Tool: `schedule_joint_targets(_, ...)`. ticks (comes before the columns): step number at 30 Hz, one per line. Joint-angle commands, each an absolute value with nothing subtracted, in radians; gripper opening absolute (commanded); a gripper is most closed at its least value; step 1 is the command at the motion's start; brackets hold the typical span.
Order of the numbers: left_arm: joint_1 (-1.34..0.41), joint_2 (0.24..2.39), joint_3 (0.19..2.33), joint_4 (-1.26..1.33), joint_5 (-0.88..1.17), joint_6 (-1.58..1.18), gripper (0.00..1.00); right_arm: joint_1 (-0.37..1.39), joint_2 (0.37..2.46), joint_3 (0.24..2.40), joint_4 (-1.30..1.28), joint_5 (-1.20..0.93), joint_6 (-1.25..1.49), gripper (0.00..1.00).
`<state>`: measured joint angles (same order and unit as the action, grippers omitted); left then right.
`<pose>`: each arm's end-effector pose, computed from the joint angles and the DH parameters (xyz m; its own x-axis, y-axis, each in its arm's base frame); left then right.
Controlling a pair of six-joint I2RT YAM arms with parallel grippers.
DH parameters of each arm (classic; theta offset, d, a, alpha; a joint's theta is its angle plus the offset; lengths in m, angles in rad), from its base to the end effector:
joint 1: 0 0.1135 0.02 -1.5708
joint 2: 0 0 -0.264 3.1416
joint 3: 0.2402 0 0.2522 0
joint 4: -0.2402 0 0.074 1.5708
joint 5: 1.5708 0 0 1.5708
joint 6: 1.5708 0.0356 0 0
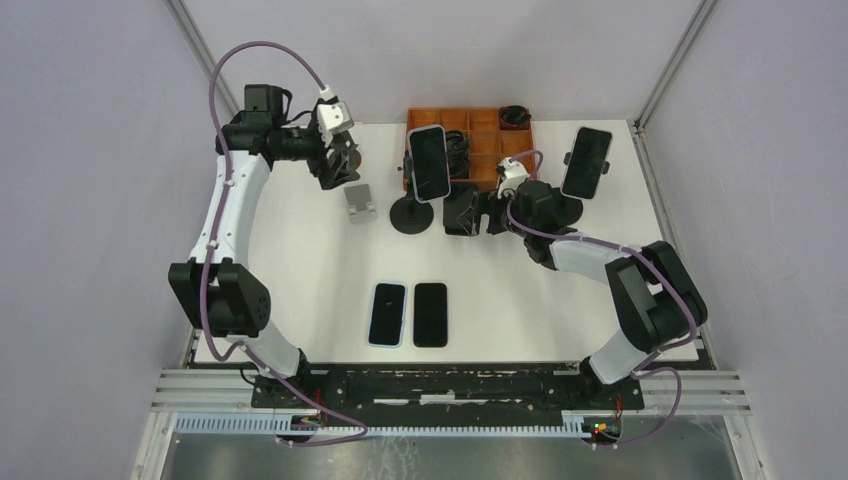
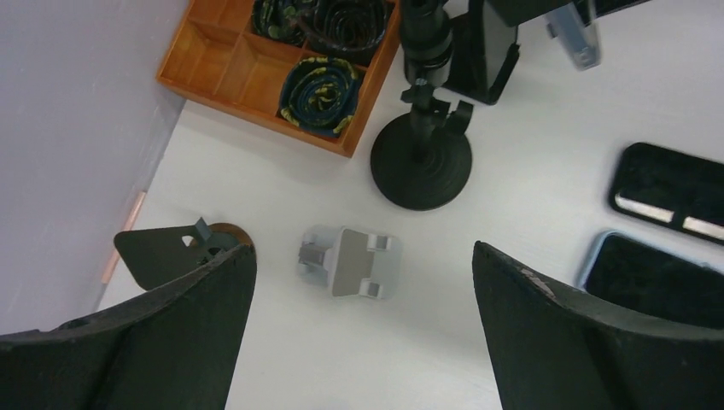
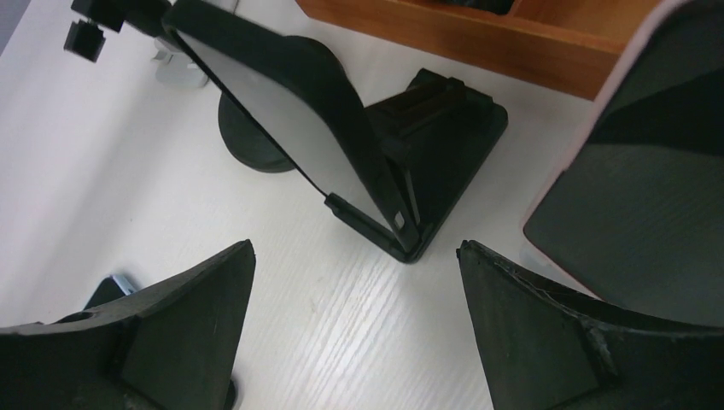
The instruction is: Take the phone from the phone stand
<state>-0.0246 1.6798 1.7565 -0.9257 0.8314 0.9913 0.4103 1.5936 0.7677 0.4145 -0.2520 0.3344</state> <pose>0.3524 -0.0350 0.3810 0.0113 0.5637 -0.8259 0.9042 0.3469 0.2492 0.3042 0.1420 0.1946 -0.5419 0.1109 -0.8331 -0.4425 0.8051 0.3950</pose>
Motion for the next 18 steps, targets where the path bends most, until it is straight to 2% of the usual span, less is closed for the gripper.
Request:
schedule_joint_targets(1, -0.002, 1.607, 1.721, -0.974, 1.001, 0.819, 1.00, 0.407, 1.671, 0.841, 0.522, -0.290, 0.327, 0.93)
schedule_joint_targets(6, -0.002, 1.537, 1.673, -0.977, 1.068, 0.801, 1.00, 0.408, 1.761, 0.895, 0.544, -0.333, 0.330, 0.90)
schedule_joint_targets(12, -0.002, 1.513, 1.649, -0.970, 1.039, 0.803, 1.00, 0.410, 1.819, 0.907, 0.609, -0.381, 0.356, 0.85)
schedule_joint_targets(18, -0.002, 1.500, 1.637, -0.971, 1.035, 0.818, 1.00, 0.419, 1.870, 0.903, 0.689, -0.410, 0.387, 0.73)
